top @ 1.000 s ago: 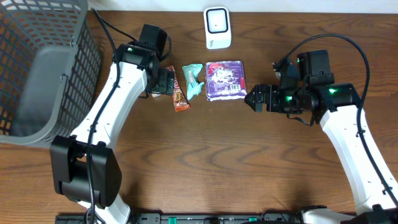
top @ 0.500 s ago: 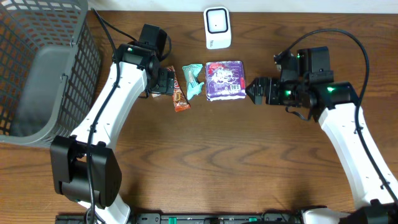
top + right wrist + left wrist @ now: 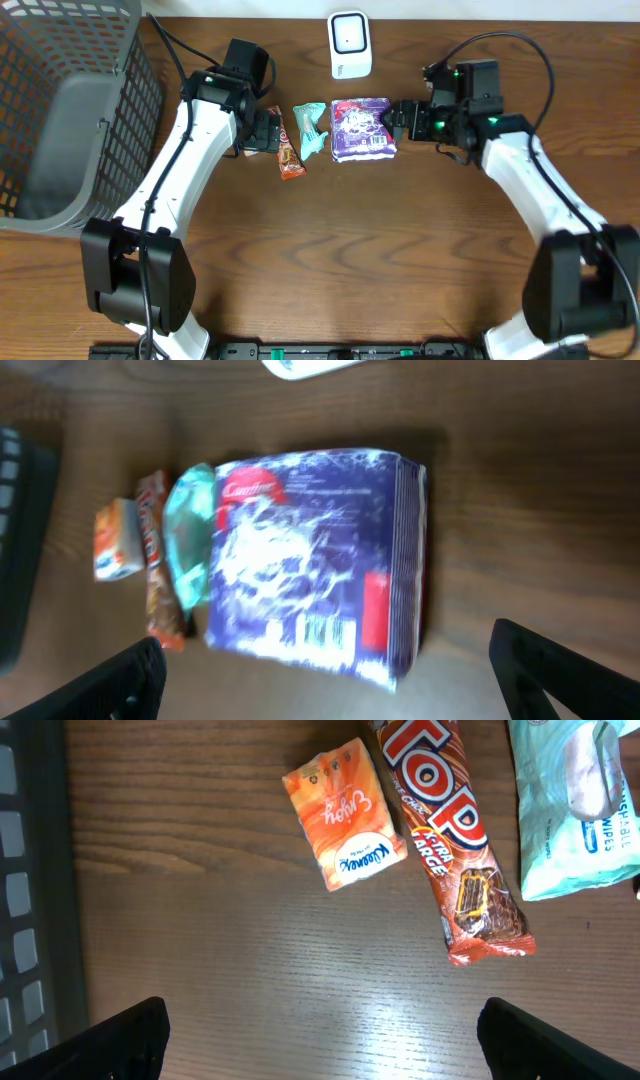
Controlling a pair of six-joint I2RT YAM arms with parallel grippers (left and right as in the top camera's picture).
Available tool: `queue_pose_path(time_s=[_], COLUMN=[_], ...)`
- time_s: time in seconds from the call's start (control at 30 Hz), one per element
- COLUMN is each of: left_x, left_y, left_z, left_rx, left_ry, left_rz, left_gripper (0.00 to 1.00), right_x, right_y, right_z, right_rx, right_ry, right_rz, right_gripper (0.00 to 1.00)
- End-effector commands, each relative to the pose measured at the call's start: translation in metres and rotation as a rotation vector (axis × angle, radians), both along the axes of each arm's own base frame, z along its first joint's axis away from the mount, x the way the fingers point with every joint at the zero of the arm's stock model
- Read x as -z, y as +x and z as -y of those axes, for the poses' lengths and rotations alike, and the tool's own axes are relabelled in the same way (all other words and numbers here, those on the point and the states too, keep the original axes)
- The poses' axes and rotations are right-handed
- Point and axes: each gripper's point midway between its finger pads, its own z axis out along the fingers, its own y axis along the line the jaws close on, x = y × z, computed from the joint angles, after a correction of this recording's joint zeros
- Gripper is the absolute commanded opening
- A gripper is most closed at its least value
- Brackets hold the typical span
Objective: Scan the item barcode
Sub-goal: 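Grasp the Carefree pack with the right gripper and lift it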
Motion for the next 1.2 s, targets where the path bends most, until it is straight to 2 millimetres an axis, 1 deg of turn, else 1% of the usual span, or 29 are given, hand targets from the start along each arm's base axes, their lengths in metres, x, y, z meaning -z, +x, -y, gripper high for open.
queue_pose_path(time_s=[0.0, 0.07, 0.2, 0.33, 0.4, 0.47, 0.5, 0.57, 0.6, 0.7, 0.73, 0.77, 0.8, 0.83, 0.87, 0.9, 0.93, 0.97, 1.03, 1.17], left_x=[0.002, 0.002, 0.002, 0.002, 0.002, 0.002, 0.002, 0.002, 0.002, 0.002, 0.002, 0.002, 0.002, 0.002, 0.002, 0.002, 0.002, 0.002, 0.002, 0.002], left_y=[-0.001, -0.001, -0.001, -0.001, -0.001, -0.001, 0.000, -0.001, -0.001, -0.001, -0.001, -0.001, -0.001, -0.001, -0.001, -0.001, 0.000, 0.000, -0.001, -0.001], left_z=[-0.001, -0.001, -0.001, -0.001, -0.001, -0.001, -0.001, -0.001, -0.001, -0.001, -0.001, -0.001, -0.001, -0.001, -0.001, -0.001, -0.001, -0.001, -0.001, -0.001], left_rx=[0.003, 0.003, 0.004, 0.003, 0.003, 0.003, 0.003, 0.003, 0.003, 0.004, 0.004, 0.004, 0.004, 0.004, 0.003, 0.004, 0.003, 0.003, 0.004, 0.003], left_ry=[0.003, 0.003, 0.003, 0.003, 0.003, 0.003, 0.003, 0.003, 0.003, 0.003, 0.003, 0.003, 0.003, 0.003, 0.003, 0.003, 0.003, 0.003, 0.003, 0.003], left_rz=[-0.008, -0.008, -0.008, -0.008, -0.008, -0.008, -0.008, -0.008, -0.008, -0.008, -0.008, -0.008, -0.008, -0.008, -0.008, -0.008, -0.008, -0.008, -0.008, -0.008], left_gripper=[0.98, 0.98, 0.98, 0.98, 0.98, 0.98, 0.98, 0.98, 0.98, 0.98, 0.98, 0.98, 0.98, 0.98, 0.98, 0.98, 0.98, 0.98, 0.98, 0.98], right_x=[0.017, 0.026, 0.045, 0.070, 0.086, 0.098, 0.103, 0.108, 0.108, 0.097, 0.090, 0.083, 0.073, 0.065, 0.058, 0.049, 0.040, 0.031, 0.012, -0.019], right_y=[0.013, 0.023, 0.035, 0.035, 0.032, 0.028, 0.027, 0.024, 0.023, 0.024, 0.024, 0.025, 0.026, 0.027, 0.028, 0.028, 0.028, 0.027, 0.021, -0.002], right_z=[-0.018, -0.027, -0.033, -0.037, -0.039, -0.040, -0.040, -0.040, -0.039, -0.038, -0.036, -0.034, -0.031, -0.025, -0.019, -0.009, 0.000, 0.009, 0.029, 0.080], right_rx=[-0.037, -0.043, -0.014, -0.019, -0.026, -0.029, -0.031, -0.029, -0.033, -0.045, -0.044, -0.046, -0.045, -0.026, 0.000, 0.040, 0.071, 0.096, 0.158, 0.303], right_ry=[0.087, 0.151, 0.214, 0.240, 0.247, 0.251, 0.254, 0.252, 0.249, 0.261, 0.260, 0.254, 0.245, 0.222, 0.193, 0.146, 0.093, 0.043, -0.071, -0.345], right_rz=[-0.012, -0.009, -0.032, -0.075, -0.112, -0.143, -0.155, -0.176, -0.176, -0.159, -0.149, -0.133, -0.114, -0.103, -0.096, -0.086, -0.069, -0.052, -0.019, 0.019], right_gripper=[0.99, 0.98, 0.93, 0.93, 0.89, 0.79, 0.72, 0.56, 0.50, 0.34, 0.29, 0.20, 0.13, 0.10, 0.09, 0.07, 0.03, 0.02, 0.01, 0.03])
